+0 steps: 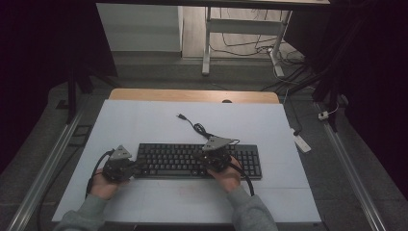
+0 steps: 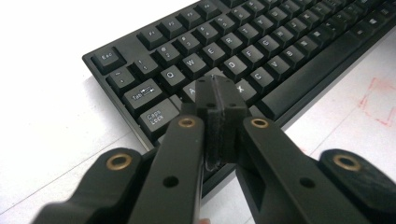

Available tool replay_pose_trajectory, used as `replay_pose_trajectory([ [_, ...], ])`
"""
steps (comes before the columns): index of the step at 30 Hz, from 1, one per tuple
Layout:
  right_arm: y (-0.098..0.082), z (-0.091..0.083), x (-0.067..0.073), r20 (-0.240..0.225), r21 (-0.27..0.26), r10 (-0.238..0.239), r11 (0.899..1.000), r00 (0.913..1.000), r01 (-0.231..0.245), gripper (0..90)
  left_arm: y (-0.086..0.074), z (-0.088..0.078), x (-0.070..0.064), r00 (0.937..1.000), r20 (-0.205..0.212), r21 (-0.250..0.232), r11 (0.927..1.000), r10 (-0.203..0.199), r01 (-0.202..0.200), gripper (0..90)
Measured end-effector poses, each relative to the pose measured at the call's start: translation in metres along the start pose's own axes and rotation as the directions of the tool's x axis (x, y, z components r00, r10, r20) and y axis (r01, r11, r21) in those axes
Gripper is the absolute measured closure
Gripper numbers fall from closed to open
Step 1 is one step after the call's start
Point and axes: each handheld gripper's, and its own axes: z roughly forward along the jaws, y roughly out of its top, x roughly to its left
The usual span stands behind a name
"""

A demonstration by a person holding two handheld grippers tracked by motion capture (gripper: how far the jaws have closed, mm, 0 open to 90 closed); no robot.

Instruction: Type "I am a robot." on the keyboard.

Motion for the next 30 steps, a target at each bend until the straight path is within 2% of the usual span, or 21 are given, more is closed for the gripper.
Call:
replay_pose_trajectory([
  [5, 0.005, 0.007, 0.0, -0.005, 0.003, -0.002, 1.0, 1.0, 0.002, 89.4, -0.001, 0.005, 0.002, 0.9999, -0.011, 0.018, 0.9998, 0.0, 0.001, 88.9],
  [14, 0.004, 0.018, -0.003, -0.001, 0.023, 0.016, 1.0, 0.9999, -0.016, 89.4, -0.003, 0.011, 0.004, 0.9997, -0.023, 0.035, 0.9994, -0.006, 0.007, 88.8],
  [30, 0.004, 0.037, -0.008, 0.005, 0.049, 0.037, 0.998, 0.9993, -0.037, 89.3, -0.004, 0.013, 0.003, 0.9998, -0.021, 0.051, 0.9987, 0.002, -0.001, 88.8],
])
